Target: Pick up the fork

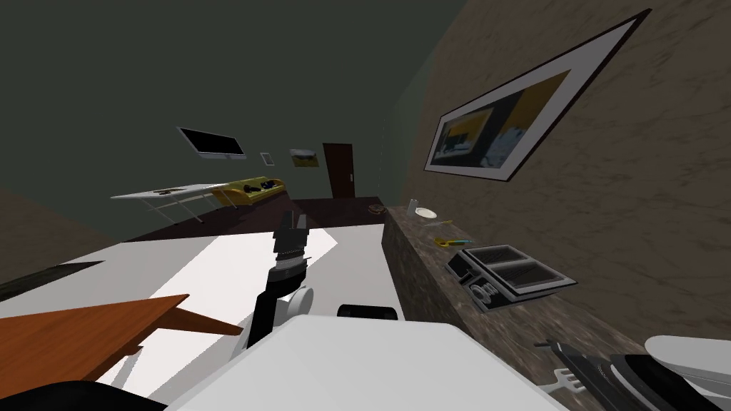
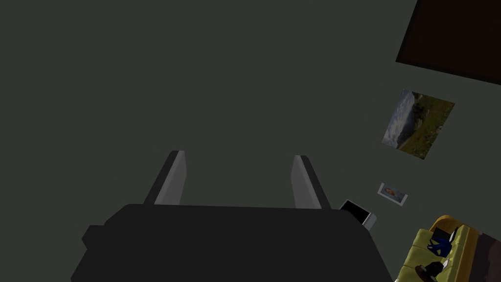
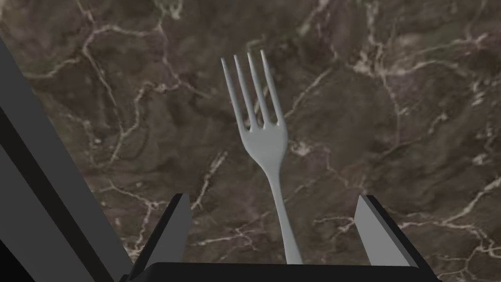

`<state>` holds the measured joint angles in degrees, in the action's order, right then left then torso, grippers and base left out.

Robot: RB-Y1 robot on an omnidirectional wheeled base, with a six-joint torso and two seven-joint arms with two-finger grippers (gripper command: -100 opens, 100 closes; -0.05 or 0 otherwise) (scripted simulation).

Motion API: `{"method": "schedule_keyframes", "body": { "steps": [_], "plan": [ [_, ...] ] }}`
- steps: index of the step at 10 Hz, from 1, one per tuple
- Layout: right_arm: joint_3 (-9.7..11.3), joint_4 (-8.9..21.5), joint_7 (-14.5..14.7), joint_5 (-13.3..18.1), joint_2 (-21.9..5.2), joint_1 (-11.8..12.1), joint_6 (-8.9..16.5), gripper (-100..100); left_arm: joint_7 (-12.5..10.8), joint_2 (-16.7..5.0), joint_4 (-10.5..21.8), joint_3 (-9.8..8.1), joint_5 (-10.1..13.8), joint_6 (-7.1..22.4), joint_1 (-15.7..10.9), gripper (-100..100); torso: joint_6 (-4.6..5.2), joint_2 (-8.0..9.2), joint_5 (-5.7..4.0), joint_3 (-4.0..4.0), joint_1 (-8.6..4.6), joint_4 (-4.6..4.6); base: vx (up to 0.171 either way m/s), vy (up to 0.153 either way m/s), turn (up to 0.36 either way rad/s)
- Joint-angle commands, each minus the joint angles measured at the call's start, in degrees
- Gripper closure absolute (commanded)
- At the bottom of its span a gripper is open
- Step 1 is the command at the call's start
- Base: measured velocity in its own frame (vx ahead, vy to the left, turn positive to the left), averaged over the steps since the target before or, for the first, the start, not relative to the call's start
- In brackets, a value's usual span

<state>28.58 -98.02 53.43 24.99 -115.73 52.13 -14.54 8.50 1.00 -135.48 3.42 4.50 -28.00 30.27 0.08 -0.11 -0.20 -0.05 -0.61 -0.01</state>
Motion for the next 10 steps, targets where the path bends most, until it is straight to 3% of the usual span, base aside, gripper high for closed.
{"method": "schedule_keyframes", "body": {
  "steps": [1,2,3,4,10],
  "plan": [
    [0.0,0.0,0.0,0.0,0.0,0.0,0.0,-100,0.0,0.0,0.0,0.0,0.0,0.0,0.0,0,0.0,0.0,0.0,0.0,0.0,0.0,0.014,-0.048,0.005],
    [-0.2,0.0,-0.3,0.2,0.0,0.1,0.0,0,0.0,0.0,0.0,0.01,0.0,0.0,0.0,0,0.0,0.05,0.07,0.03,0.3,0.01,0.003,-0.012,0.002],
    [0.7,-2.6,0.8,1.7,0.3,0.7,2.9,-100,0.0,0.0,0.0,0.01,0.0,0.0,0.0,0,0.0,0.09,0.13,0.05,0.48,0.02,0.111,-0.041,-0.204],
    [0.7,-2.6,0.8,1.7,0.3,0.7,3.1,-100,0.0,0.0,0.0,0.0,0.0,0.0,0.0,0,0.06,-0.16,0.12,-0.07,0.45,-0.02,0.136,-0.042,-0.162],
    [3.3,-10.4,3.8,6.3,1.0,2.3,12.5,-100,0.0,0.0,0.0,0.0,0.0,0.0,0.0,0,-0.01,-0.4,0.1,-0.24,0.38,-0.1,0.13,-0.046,-0.164]
  ]
}}
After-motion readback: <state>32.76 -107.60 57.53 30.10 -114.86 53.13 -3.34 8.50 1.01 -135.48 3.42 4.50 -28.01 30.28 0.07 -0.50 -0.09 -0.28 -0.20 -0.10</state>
